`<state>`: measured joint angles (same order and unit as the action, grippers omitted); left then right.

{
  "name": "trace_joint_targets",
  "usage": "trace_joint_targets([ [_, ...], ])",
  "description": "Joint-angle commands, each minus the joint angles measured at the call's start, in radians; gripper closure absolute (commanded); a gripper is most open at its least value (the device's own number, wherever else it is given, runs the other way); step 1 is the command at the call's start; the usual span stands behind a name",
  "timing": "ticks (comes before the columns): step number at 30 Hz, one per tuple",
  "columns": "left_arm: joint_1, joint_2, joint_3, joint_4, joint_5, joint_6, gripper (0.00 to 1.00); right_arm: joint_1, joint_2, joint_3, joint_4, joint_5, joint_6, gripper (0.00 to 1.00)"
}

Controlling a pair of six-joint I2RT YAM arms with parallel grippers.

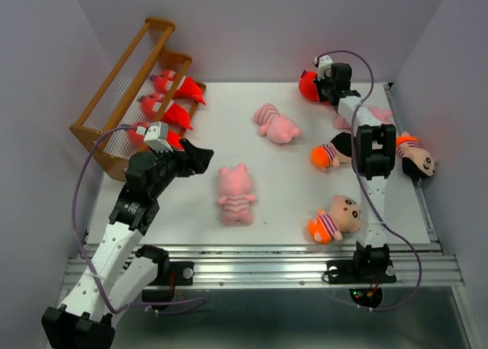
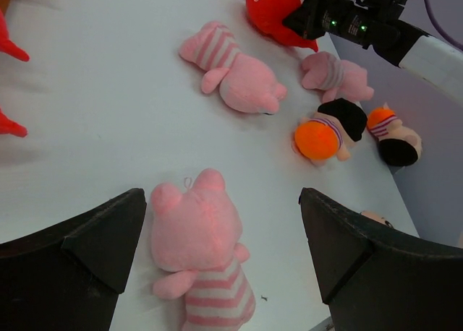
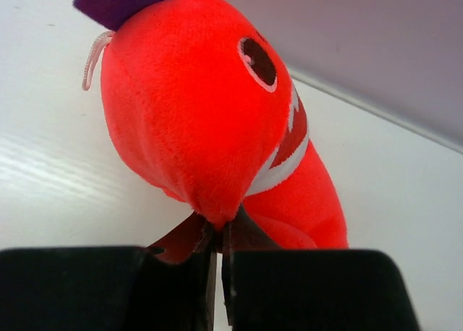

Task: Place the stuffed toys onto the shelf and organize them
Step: Grab a stuffed toy with the right arm

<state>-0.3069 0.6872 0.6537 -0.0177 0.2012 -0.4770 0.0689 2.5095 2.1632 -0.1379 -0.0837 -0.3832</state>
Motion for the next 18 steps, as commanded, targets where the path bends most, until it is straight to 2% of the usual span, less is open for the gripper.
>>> trace_joint_targets([
  [1,-0.015,0.049,0.001,0.136,0.078,-0.043,0.01,-0.033,-0.228,-0.086,0.073,-0.164,0.173,0.99],
  [5,-0.112,0.135,0.052,0.185,0.093,-0.052,0.01,-0.061,-0.452,-0.204,0.08,-0.293,0.37,0.99],
  [6,-0.148,0.156,0.07,0.191,0.093,-0.052,0.01,-0.07,-0.49,-0.233,0.08,-0.312,0.398,0.99],
  [7,-0.234,0.205,0.087,0.203,0.087,-0.048,0.01,-0.07,-0.529,-0.302,0.081,-0.348,0.441,0.99],
  [8,-0.277,0.231,0.128,0.211,-0.062,-0.045,0.01,-0.07,-0.569,-0.342,0.081,-0.359,0.505,0.99],
  [13,-0.507,0.432,0.24,0.295,-0.242,-0.048,0.01,-0.08,-0.859,-0.616,0.104,-0.406,0.693,0.99],
  [15,-0.543,0.483,0.265,0.321,-0.281,-0.086,0.01,-0.08,-0.944,-0.759,0.115,-0.418,0.737,0.99],
  [18,-0.587,0.575,0.31,0.378,-0.333,-0.181,0.01,-0.08,-1.124,-0.926,0.115,-0.447,0.716,0.99],
])
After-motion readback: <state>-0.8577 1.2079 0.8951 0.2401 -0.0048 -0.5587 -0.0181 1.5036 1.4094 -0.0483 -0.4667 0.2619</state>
